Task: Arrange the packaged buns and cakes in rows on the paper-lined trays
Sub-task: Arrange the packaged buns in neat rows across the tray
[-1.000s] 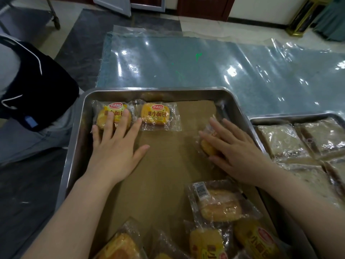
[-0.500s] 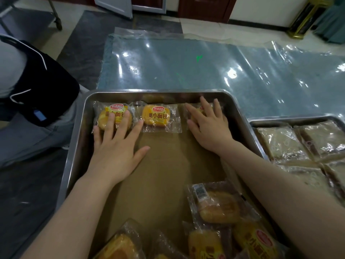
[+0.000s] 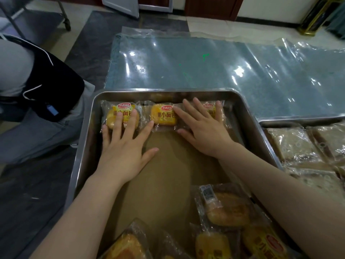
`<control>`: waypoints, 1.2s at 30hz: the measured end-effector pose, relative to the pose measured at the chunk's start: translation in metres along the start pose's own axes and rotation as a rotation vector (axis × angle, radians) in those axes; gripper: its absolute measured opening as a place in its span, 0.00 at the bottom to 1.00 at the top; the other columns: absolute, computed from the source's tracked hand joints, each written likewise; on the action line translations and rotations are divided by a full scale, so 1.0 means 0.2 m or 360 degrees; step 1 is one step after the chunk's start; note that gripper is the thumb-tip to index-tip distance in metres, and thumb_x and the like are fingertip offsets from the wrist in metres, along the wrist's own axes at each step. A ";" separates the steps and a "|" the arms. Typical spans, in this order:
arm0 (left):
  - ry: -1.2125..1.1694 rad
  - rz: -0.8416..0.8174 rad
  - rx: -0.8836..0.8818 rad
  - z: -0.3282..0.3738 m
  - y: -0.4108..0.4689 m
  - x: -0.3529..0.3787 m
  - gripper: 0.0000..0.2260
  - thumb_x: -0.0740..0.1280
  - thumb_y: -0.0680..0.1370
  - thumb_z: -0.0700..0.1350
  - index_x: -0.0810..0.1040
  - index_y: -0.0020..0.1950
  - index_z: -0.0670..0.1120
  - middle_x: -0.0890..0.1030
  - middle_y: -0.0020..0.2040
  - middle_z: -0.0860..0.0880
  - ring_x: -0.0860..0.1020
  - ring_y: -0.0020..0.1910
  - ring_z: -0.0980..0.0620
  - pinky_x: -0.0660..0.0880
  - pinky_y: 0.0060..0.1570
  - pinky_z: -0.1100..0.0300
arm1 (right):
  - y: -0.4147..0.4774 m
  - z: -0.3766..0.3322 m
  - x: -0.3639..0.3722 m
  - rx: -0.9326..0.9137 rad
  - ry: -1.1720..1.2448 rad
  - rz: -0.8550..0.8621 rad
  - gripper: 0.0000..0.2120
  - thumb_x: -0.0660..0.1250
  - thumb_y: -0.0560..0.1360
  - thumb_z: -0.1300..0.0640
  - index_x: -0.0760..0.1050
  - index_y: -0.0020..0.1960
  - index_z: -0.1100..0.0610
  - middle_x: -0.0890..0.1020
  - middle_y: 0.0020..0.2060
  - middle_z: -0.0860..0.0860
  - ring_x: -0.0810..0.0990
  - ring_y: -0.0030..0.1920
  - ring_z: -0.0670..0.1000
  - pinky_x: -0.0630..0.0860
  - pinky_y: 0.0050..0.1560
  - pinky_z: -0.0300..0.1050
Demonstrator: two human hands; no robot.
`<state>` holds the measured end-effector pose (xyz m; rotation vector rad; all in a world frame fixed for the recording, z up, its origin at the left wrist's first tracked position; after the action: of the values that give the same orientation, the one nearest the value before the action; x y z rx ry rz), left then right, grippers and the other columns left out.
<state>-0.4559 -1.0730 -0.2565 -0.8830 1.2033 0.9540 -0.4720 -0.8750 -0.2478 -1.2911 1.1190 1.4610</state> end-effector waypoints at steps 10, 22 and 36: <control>-0.0243 0.0212 0.0098 0.08 -0.12 -0.16 0.31 0.43 0.73 0.66 0.44 0.75 0.57 0.42 0.76 0.53 0.35 0.73 0.54 0.34 0.71 0.51 | -0.18 -0.06 -0.19 -0.0006 0.0459 -0.0121 0.28 0.48 0.78 0.38 0.54 0.76 0.43 0.52 0.77 0.45 0.43 0.76 0.48 0.43 0.74 0.57; -0.0820 -0.0055 -0.0003 0.16 -0.80 -0.24 0.24 0.59 0.78 0.55 0.56 0.72 0.62 0.56 0.73 0.61 0.49 0.71 0.66 0.51 0.70 0.62 | -1.01 -0.12 -0.22 -0.0021 0.0885 -0.0771 0.39 0.69 0.70 0.39 0.51 0.74 0.37 0.62 0.72 0.40 0.60 0.70 0.44 0.55 0.67 0.37; -0.0454 -0.0199 -0.0134 0.33 -1.28 -0.22 0.28 0.58 0.78 0.58 0.54 0.76 0.53 0.53 0.77 0.52 0.49 0.75 0.51 0.42 0.70 0.57 | -1.00 -0.28 -0.51 0.0317 0.1040 -0.0125 0.14 0.66 0.76 0.54 0.76 0.61 0.47 0.73 0.50 0.46 0.71 0.44 0.44 0.66 0.45 0.40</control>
<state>-0.1990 -1.1074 -0.1914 -0.8460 0.8608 0.9969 -0.2555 -0.8884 -0.1661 -1.6967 1.5600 0.8485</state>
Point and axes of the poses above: each hand's wrist, its own y-axis towards the middle knuckle, its own x-axis out of the palm, z = x × y, the point moved 7 cm from there along y, towards the middle knuckle
